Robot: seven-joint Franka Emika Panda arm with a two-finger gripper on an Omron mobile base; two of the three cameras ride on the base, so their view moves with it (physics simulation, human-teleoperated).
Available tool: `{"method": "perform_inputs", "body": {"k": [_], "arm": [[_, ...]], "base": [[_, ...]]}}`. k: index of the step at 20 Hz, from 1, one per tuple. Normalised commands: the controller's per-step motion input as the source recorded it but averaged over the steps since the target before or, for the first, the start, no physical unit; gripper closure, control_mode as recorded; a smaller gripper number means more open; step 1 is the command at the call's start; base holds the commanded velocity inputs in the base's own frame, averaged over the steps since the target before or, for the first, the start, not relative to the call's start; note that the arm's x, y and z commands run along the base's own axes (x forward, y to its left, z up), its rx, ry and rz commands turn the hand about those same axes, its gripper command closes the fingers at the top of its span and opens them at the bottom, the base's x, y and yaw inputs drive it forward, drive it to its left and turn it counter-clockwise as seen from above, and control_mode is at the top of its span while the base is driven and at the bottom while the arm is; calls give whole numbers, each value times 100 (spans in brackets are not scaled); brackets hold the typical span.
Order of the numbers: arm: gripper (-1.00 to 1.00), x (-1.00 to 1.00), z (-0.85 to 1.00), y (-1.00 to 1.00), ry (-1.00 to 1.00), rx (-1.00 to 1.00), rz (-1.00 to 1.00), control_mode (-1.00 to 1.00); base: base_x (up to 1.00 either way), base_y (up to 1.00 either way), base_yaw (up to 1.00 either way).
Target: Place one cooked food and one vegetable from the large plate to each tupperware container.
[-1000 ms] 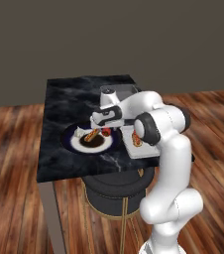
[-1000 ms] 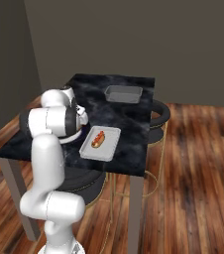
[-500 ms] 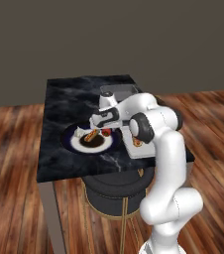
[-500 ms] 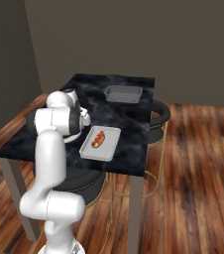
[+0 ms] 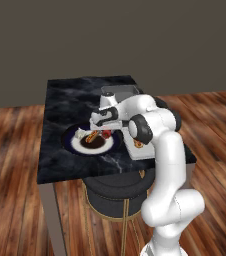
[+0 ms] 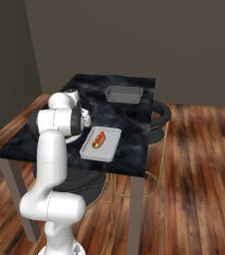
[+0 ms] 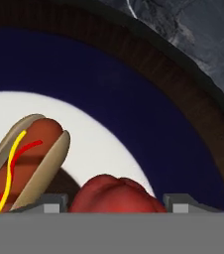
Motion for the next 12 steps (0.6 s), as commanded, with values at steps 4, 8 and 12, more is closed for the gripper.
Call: {"method": "perform_inputs", "body": {"k": [4,8,12], "arm": [[100,-60,2,-23,10,9,-13,-100],[100,-79,71,-53,-4,0,-9,-100],[100,-99,68,-59,-15,0,-4,-100]], "base": [[0,0,0],[0,0,0],[0,0,0]]}}
